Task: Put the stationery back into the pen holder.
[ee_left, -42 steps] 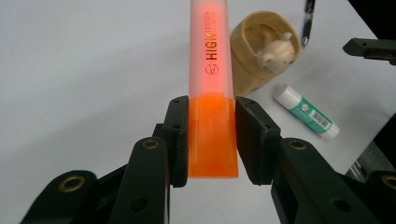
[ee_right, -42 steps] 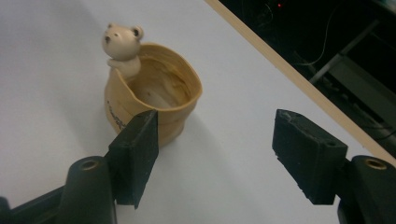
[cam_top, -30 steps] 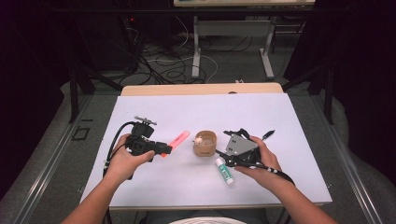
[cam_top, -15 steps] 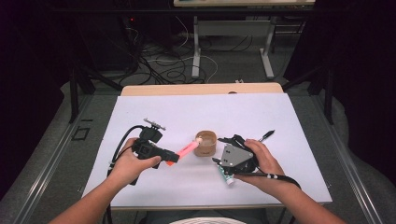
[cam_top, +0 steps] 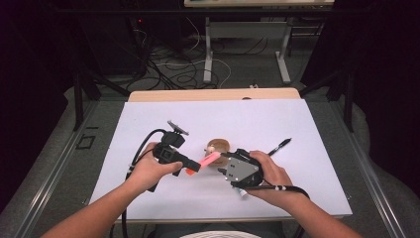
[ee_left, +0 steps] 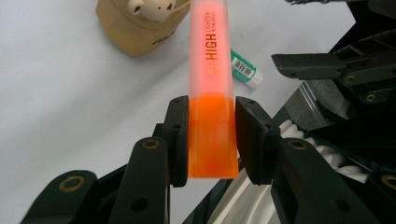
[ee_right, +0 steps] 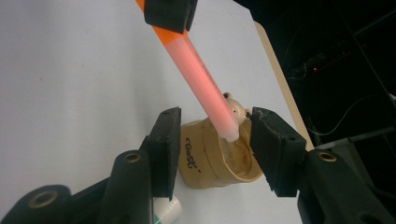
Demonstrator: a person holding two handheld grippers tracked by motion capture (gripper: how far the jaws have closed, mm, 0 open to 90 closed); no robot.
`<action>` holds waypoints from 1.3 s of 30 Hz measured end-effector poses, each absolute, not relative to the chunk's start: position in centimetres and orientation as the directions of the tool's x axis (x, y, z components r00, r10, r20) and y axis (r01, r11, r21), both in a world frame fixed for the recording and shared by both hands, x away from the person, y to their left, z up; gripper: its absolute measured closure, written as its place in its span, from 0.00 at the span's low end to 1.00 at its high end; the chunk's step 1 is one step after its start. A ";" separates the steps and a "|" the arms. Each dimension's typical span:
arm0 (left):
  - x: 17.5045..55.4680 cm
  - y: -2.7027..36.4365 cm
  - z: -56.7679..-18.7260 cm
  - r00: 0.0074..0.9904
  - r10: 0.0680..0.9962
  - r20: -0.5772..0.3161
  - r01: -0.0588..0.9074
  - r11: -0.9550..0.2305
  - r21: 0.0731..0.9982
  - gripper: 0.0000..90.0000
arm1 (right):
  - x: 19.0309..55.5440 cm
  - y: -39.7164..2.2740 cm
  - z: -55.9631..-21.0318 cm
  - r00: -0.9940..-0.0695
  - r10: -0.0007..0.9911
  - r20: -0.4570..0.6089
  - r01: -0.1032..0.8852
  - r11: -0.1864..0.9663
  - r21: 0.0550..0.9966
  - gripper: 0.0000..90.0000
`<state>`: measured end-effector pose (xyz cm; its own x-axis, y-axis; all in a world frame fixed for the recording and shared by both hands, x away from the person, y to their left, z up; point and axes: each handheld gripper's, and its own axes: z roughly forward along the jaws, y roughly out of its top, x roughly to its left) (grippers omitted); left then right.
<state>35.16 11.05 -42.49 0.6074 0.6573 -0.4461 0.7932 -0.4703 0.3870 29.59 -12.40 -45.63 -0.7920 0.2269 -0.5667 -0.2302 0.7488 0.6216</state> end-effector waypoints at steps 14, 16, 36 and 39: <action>35.5 8.6 -43.1 0.589 0.638 -0.496 0.808 -0.485 0.335 0.75 | 29.0 -11.2 -47.1 -0.740 0.112 -0.664 -0.327 0.802 0.500 0.69; 35.5 8.4 -43.1 0.579 0.639 -0.506 0.814 -0.481 0.324 0.75 | 28.9 -11.2 -47.2 -0.732 0.106 -0.673 -0.333 0.807 0.488 0.70; 35.8 7.4 -43.1 0.517 0.652 -0.554 0.852 -0.452 0.263 0.75 | 28.6 -10.5 -47.6 -0.676 -0.007 -0.736 -0.416 0.829 0.374 0.81; 35.8 7.3 -43.1 0.519 0.651 -0.554 0.851 -0.454 0.264 0.75 | 28.4 -10.5 -47.6 -0.665 -0.026 -0.746 -0.430 0.831 0.354 0.82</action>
<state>35.81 7.30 -43.08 0.5194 0.6510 -0.5536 0.8509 -0.4539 0.2644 28.41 -10.47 -47.61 -0.6650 -0.0263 -0.7464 -0.4298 0.8308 0.3536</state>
